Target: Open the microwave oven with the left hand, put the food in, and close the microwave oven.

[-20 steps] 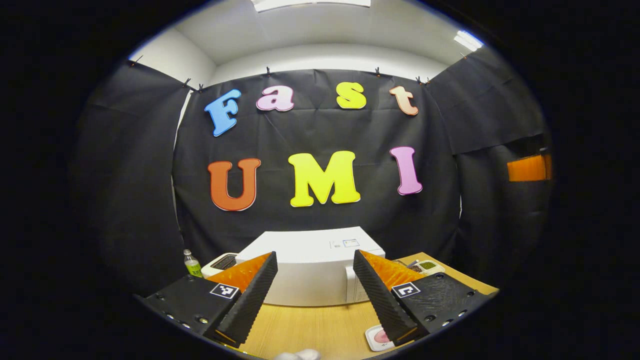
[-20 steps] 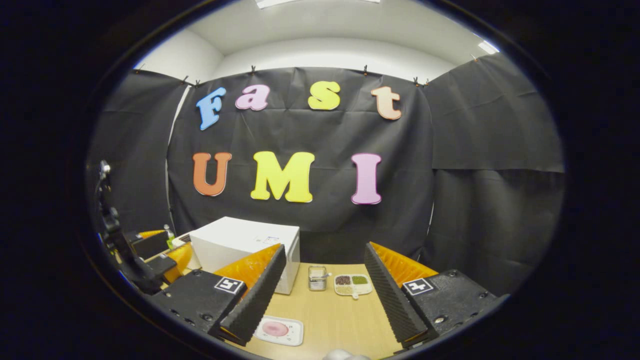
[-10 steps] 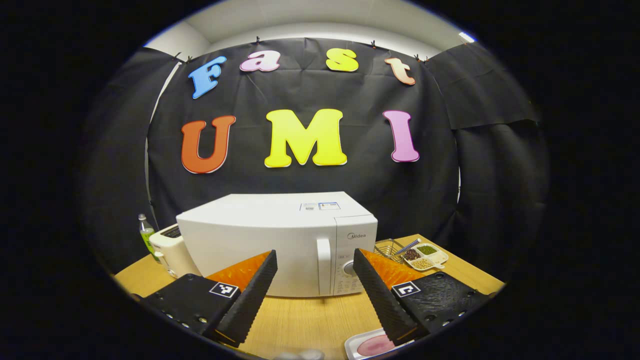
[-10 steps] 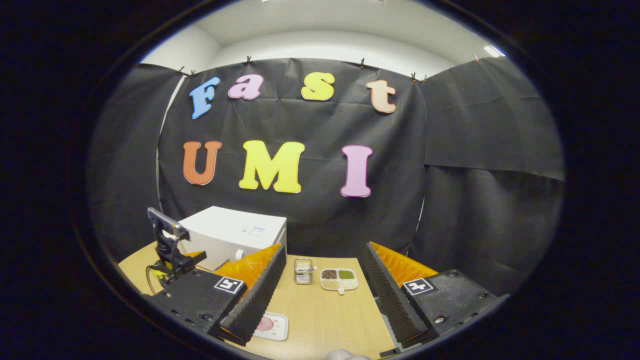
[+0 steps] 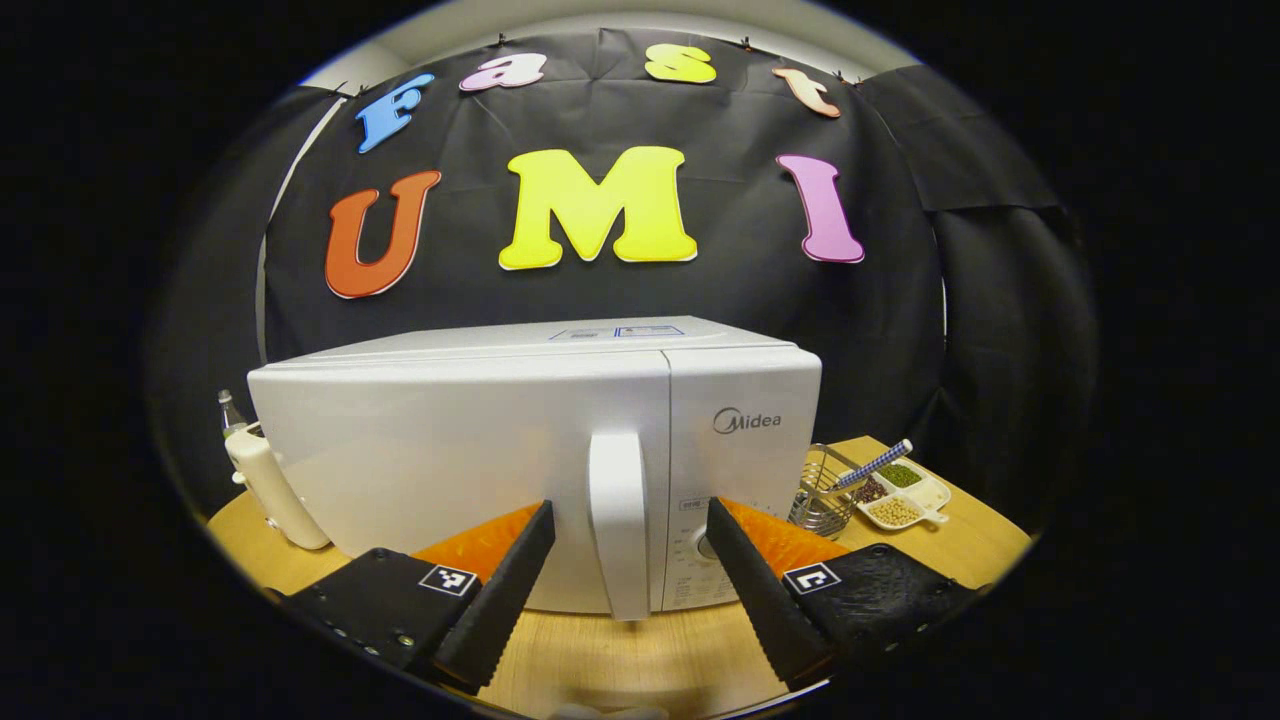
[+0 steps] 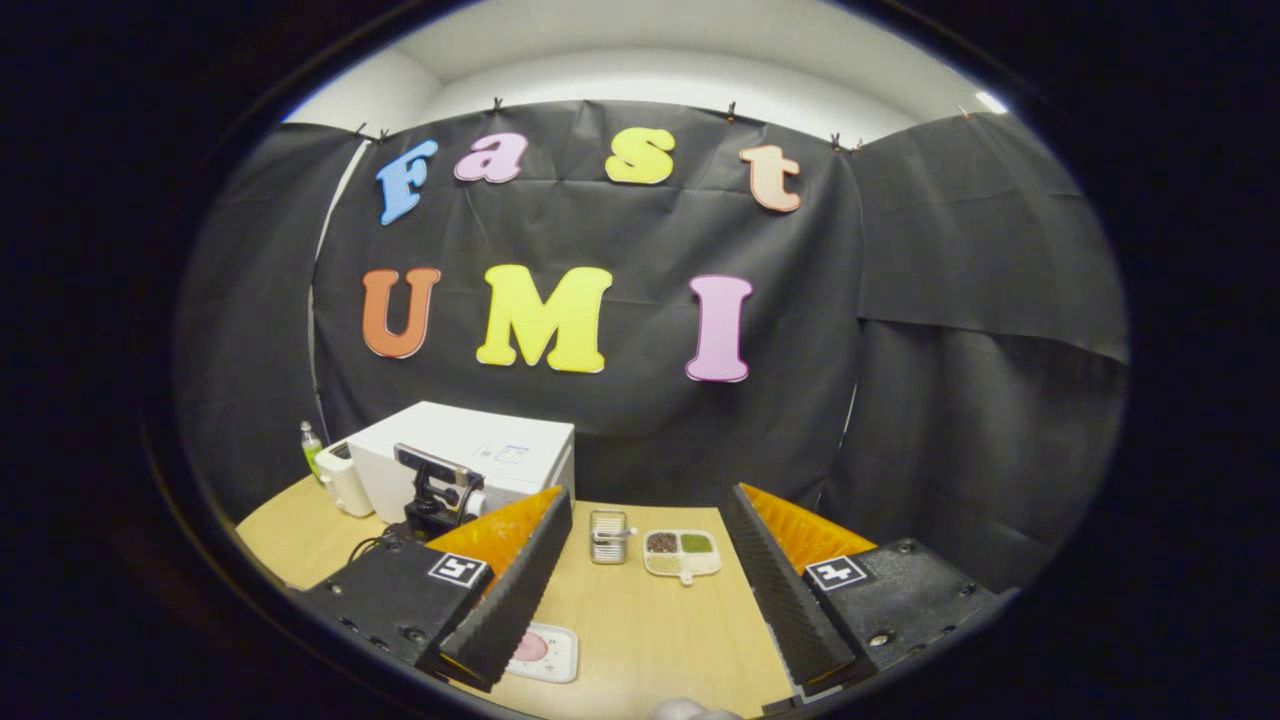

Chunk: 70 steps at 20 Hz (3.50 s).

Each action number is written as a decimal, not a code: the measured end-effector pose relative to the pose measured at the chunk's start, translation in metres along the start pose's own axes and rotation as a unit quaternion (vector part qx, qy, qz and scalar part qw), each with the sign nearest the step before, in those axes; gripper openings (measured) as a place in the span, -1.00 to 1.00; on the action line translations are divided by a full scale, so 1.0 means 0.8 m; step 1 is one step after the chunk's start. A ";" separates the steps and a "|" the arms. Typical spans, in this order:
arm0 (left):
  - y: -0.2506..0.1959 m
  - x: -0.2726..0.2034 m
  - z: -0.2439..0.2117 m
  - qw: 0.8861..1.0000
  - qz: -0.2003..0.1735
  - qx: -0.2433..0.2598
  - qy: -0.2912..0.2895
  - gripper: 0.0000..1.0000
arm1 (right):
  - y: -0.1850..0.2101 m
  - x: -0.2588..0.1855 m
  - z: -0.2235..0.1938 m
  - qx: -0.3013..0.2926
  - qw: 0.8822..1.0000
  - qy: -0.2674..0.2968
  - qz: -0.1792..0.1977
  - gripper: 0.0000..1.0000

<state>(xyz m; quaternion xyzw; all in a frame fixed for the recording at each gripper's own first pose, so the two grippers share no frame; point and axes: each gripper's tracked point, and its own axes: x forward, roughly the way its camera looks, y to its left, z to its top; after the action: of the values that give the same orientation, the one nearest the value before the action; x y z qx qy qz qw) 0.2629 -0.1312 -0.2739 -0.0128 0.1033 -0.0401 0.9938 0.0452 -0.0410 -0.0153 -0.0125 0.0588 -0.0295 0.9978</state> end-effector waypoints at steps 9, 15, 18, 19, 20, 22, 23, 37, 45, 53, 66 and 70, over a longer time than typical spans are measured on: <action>0.000 0.004 -0.011 1.000 -0.012 -0.014 0.020 -0.53 | 0.004 0.004 -0.006 0.010 1.000 0.007 0.010 1.00; 0.001 -0.001 -0.008 0.999 -0.017 -0.019 0.026 -0.75 | 0.002 -0.004 -0.009 -0.002 1.000 0.010 0.006 1.00; 0.002 -0.004 -0.009 0.999 -0.023 -0.021 0.027 -0.75 | 0.006 -0.009 -0.009 -0.013 1.000 0.009 0.009 1.00; 0.002 -0.004 -0.009 0.999 -0.027 -0.023 0.030 -0.75 | 0.008 -0.011 -0.008 -0.016 1.000 0.007 0.011 1.00; 0.002 -0.005 -0.009 0.999 -0.030 -0.023 0.030 -0.75 | 0.009 -0.011 -0.008 -0.017 1.000 0.007 0.012 1.00; 0.001 -0.006 -0.009 0.999 -0.037 -0.020 0.033 -0.75 | 0.012 -0.012 -0.007 -0.016 1.000 0.007 0.015 0.93; 0.001 -0.007 -0.010 0.998 -0.040 -0.020 0.034 -0.75 | 0.013 -0.013 -0.007 -0.016 1.000 0.006 0.015 1.00; 0.055 -0.160 -0.044 0.998 -0.046 0.003 0.034 -0.75 | 0.056 -0.027 -0.014 -0.012 0.998 -0.001 0.057 1.00; 0.112 -0.231 -0.061 0.998 -0.003 -0.002 0.063 -0.70 | 0.086 -0.054 -0.015 -0.014 0.996 -0.009 0.086 1.00; 0.164 -0.272 -0.061 0.998 0.023 0.014 0.051 0.47 | 0.104 -0.068 -0.030 -0.011 0.995 0.000 0.101 1.00; 0.286 -0.344 -0.076 0.993 0.094 0.023 0.068 0.93 | 0.161 -0.061 -0.048 -0.014 0.988 0.011 0.150 0.93; 0.334 -0.368 -0.085 0.989 0.124 0.029 0.073 0.92 | 0.173 -0.057 -0.058 -0.017 0.987 0.018 0.158 1.00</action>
<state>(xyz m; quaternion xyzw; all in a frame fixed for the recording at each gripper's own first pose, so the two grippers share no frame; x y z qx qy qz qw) -0.0178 0.1580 -0.2889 0.0323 0.1752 0.0792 0.9808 0.0023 0.0986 -0.0602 -0.0190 0.0784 0.1291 0.9883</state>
